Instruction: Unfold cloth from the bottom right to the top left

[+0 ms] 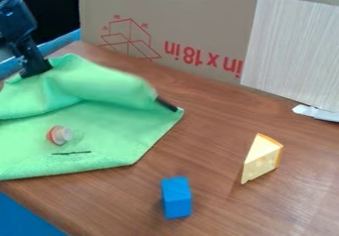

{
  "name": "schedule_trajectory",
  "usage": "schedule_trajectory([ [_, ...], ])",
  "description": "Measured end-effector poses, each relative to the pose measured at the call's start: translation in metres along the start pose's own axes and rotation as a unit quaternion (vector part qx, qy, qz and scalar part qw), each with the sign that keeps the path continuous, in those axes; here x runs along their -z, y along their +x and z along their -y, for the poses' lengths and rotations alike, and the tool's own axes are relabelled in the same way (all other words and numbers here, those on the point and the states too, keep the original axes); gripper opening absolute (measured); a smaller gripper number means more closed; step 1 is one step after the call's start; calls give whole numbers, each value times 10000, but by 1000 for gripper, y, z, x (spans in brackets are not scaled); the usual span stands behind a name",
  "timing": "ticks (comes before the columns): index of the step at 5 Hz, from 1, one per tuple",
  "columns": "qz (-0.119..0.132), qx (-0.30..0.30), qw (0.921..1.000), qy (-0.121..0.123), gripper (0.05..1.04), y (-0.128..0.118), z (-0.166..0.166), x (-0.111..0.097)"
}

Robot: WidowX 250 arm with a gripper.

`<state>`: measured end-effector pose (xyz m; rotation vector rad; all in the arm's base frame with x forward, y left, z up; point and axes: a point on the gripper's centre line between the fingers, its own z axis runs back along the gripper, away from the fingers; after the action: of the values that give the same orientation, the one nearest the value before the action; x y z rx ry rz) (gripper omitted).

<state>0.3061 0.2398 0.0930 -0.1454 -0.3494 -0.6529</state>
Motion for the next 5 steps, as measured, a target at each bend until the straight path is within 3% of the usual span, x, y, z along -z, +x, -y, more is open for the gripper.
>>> schedule_trajectory([
  [2, 52, -561, 9982, 190, 59, 14, -40, -4],
  [4, -132, -335, 9981, 503, 59, 20, -60, -4],
  [5, -329, -77, 9979, 546, 59, 26, -69, 3],
])
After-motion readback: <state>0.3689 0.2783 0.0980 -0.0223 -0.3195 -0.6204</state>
